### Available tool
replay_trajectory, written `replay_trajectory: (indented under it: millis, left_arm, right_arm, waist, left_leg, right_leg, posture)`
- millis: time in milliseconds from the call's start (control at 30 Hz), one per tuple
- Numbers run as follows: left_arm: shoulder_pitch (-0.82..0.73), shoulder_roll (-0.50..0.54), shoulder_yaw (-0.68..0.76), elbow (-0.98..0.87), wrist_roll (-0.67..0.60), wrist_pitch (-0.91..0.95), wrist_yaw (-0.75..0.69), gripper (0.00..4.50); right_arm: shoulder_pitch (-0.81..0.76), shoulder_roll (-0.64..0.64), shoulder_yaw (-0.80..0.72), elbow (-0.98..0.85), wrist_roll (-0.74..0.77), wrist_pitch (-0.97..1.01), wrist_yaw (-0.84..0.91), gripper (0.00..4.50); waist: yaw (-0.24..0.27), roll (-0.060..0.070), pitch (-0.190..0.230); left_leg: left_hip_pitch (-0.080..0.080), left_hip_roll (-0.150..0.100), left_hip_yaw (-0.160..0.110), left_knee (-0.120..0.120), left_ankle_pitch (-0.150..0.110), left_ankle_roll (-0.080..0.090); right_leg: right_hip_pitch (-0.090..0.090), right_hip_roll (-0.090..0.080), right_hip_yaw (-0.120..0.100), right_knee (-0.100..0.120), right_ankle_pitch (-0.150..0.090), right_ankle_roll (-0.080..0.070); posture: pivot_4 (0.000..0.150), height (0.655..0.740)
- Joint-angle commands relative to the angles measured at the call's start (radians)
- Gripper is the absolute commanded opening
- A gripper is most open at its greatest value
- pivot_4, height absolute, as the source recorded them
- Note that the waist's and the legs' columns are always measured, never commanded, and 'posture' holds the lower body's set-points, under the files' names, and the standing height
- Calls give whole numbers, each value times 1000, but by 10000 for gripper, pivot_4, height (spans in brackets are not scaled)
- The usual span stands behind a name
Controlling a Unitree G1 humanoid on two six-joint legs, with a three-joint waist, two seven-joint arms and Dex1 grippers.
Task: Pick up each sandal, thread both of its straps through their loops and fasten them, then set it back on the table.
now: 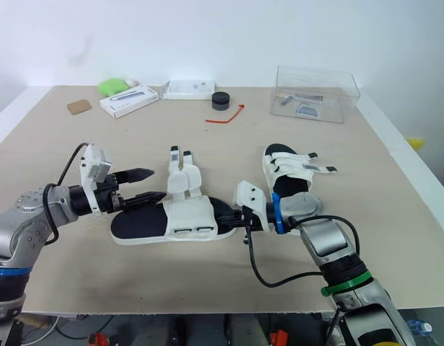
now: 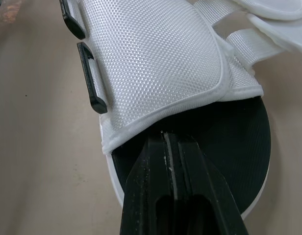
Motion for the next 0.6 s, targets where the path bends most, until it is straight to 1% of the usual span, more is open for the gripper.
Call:
replay_trajectory:
  millis: [33,100,267,400,600]
  left_arm:
    - [-42,-1,25,23,-18,56,34,44238]
    - [-67,-1,19,64,-13,99,55,44238]
    - [-158,-46,87,201,-99,284,142,44238]
    - [-287,-129,182,373,-201,508,261,44238]
    - [-393,-208,272,561,-224,653,374,44238]
  right_arm:
    - [-10,7,2,-4,-14,-26,-9,633]
    - [-14,11,0,-2,-11,-23,-10,633]
    - [-25,14,-5,9,-16,-30,-14,633]
    - [-30,18,-9,11,-18,-35,-16,633]
    - [-35,17,-12,10,-21,-37,-16,633]
  waist:
    - [0,0,0]
    - [0,0,0]
    - [0,0,0]
    - [0,-1,0]
    - [-1,-1,0]
  left_leg:
    - [0,0,0,0,0,0]
    - [0,0,0,0,0,0]
    - [0,0,0,0,0,-1]
    - [0,0,-1,1,0,-1]
    - [-1,-3,-1,1,0,-1]
  right_leg:
    - [0,0,0,0,0,0]
    - [0,0,0,0,0,-1]
    - [0,0,0,1,1,-1]
    - [0,0,0,1,1,-1]
    - [0,-2,-1,2,1,-1]
  posture:
    - [1500,7400]
    - [1500,7400]
    - [1500,7400]
    - [1500,7400]
    - [1500,7400]
